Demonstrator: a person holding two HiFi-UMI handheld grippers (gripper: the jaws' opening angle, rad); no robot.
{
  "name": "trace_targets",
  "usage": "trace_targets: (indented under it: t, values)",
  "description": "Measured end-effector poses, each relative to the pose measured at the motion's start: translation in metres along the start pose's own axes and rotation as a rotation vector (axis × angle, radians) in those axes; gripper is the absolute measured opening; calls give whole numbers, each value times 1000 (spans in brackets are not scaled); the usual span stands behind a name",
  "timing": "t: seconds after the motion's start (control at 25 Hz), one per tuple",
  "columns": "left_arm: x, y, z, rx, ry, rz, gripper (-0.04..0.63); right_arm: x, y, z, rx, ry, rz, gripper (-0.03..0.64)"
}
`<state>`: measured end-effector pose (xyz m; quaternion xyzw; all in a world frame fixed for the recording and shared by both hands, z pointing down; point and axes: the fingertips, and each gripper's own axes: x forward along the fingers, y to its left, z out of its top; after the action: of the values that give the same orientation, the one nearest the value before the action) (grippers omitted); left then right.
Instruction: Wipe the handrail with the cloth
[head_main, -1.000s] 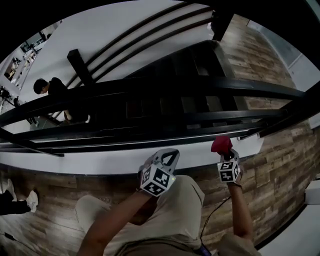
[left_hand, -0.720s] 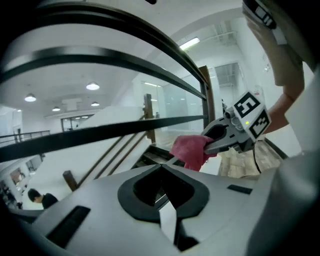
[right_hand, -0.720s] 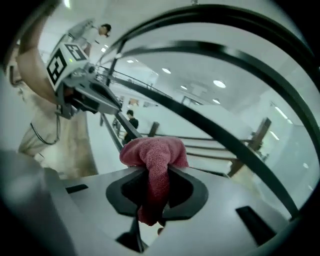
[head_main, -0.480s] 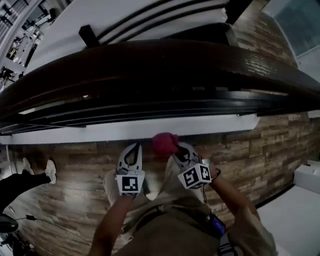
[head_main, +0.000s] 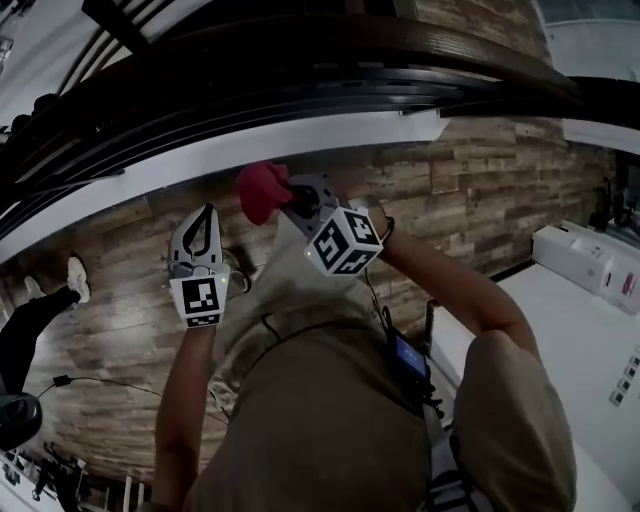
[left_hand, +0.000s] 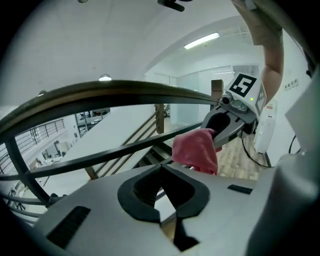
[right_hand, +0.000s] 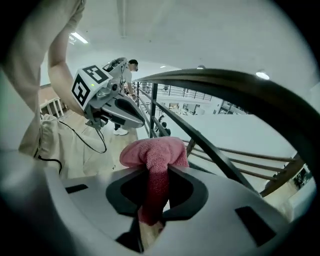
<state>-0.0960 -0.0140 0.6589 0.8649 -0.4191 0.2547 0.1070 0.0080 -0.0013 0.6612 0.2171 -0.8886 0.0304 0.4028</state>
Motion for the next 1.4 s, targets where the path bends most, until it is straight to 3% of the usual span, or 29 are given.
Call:
trace_targets:
  t: [0.16, 0.36, 0.56, 0.72, 0.88, 1.12, 1.28, 1.4]
  values:
    - [-54, -11, 34, -10, 6, -1, 17, -51, 8, 47, -17, -20, -33, 72]
    - [-94, 0, 100, -53, 19, 63, 17, -116, -25, 107, 2, -95, -76, 72]
    - [-103, -43, 135, -101, 26, 103, 17, -184, -42, 97, 86, -192, -118, 72]
    - [-123, -27, 159, -122, 2, 143, 17, -206, -45, 109, 93, -250, -167, 72]
    - [-175, -17, 164, -173, -32, 189, 17, -234, -21, 128, 71, -247, -188, 72]
    - [-211, 2, 171, -232, -68, 246, 17, -242, -32, 155, 75, -297, -188, 73]
    - [-198, -10, 152, -300, -97, 285, 17, -243, -44, 129, 24, -321, -205, 74]
    - [-187, -13, 143, -300, -117, 318, 17, -239, -55, 108, 38, -339, -208, 74]
